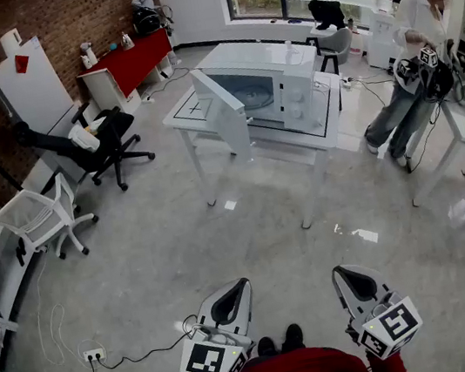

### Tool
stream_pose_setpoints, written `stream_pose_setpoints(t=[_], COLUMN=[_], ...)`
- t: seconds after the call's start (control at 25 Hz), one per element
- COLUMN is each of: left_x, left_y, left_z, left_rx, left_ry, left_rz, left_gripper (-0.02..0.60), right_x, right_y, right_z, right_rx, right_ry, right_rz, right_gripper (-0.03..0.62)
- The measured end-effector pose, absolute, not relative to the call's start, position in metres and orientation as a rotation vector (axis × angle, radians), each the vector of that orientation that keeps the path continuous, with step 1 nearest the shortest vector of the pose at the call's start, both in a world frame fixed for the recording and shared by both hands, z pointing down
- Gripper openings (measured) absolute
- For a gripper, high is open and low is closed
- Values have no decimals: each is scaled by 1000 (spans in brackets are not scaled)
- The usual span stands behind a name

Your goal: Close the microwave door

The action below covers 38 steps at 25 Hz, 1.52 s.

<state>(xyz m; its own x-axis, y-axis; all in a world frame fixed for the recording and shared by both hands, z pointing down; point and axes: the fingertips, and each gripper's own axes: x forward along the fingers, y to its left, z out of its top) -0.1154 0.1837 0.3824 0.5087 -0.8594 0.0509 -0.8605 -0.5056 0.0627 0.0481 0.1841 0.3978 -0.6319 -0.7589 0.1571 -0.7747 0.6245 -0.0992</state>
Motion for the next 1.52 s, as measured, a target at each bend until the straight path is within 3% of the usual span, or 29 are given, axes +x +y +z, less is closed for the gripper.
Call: stream_pose_setpoints(t=[0.88,1.52], left_x=[-107,-104], left_y=[165,89], left_z=[398,384], left_rx=[2593,2560], left_ry=[-1520,-1645], left_rz=[10,-15], left_gripper=[8,9], right_x=[60,108], right_y=[165,108], right_z=[404,402], right_rx=[1264,1338], right_ry=[-2775,-2800], right_rz=[263,239], right_gripper=[12,12])
